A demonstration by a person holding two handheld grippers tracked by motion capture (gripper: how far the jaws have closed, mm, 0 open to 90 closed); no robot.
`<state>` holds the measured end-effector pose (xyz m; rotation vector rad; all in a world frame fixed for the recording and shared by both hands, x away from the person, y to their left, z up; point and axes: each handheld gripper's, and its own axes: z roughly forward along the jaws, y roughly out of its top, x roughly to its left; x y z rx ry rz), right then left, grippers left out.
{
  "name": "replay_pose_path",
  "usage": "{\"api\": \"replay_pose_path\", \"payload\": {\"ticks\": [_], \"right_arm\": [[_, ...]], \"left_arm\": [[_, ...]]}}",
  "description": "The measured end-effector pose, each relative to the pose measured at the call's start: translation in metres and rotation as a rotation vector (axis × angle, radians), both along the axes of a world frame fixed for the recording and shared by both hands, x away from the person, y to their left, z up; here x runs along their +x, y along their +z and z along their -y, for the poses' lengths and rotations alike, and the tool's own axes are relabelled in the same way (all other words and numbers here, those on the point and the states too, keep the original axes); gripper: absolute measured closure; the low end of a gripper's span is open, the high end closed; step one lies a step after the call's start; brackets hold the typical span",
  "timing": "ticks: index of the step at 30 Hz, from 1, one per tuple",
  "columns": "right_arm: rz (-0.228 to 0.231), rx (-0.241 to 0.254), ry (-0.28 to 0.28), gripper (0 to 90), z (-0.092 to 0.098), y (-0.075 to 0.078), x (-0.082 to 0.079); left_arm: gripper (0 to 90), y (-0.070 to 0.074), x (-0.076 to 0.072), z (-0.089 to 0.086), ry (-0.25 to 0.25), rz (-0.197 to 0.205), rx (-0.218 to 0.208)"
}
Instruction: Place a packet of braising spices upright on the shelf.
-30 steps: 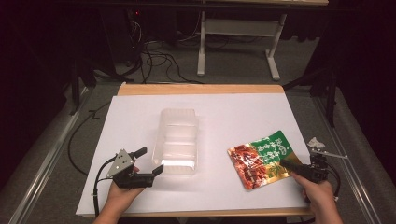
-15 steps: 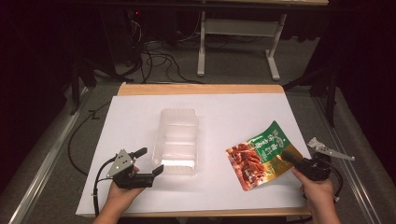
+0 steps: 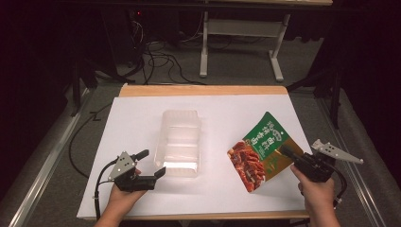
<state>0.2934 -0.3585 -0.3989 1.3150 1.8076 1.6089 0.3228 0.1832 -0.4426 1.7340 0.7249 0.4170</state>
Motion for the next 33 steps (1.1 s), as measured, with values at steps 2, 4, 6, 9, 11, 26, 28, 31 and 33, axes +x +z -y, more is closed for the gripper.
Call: {"api": "replay_pose_path", "payload": {"ticks": [2, 4, 6, 9, 11, 26, 28, 31, 33], "right_arm": [[0.021, -0.009, 0.005, 90.0, -0.006, 0.006, -0.001], [0.042, -0.009, 0.014, 90.0, -0.011, 0.011, -0.002], [0.071, -0.019, 0.019, 90.0, -0.015, 0.016, -0.002], [0.109, -0.04, 0.016, 90.0, -0.02, 0.023, -0.005], [0.136, -0.065, 0.011, 90.0, -0.022, 0.027, -0.007], [0.158, -0.09, -0.081, 90.0, -0.014, 0.029, -0.007], [0.155, -0.079, -0.085, 90.0, -0.013, 0.029, -0.006], [0.153, -0.067, -0.091, 90.0, -0.013, 0.027, -0.004], [0.154, -0.065, -0.086, 90.0, -0.013, 0.027, -0.004]], "left_arm": [[10.4, 0.0, 0.0, 0.0, 0.002, 0.0, 0.001], [10.4, 0.0, -0.001, -0.001, 0.003, 0.001, -0.002], [10.4, 0.0, -0.001, -0.001, 0.003, 0.001, -0.002], [10.4, 0.0, -0.001, -0.002, 0.003, 0.0, 0.002], [10.4, 0.0, -0.001, -0.002, 0.004, 0.0, 0.0], [10.4, -0.001, -0.001, -0.002, 0.004, -0.004, -0.001], [10.4, -0.001, -0.001, -0.002, 0.006, -0.004, -0.004], [10.4, -0.001, -0.001, -0.002, 0.005, -0.007, -0.001], [10.4, -0.001, -0.001, -0.002, 0.004, -0.008, -0.003]]}}
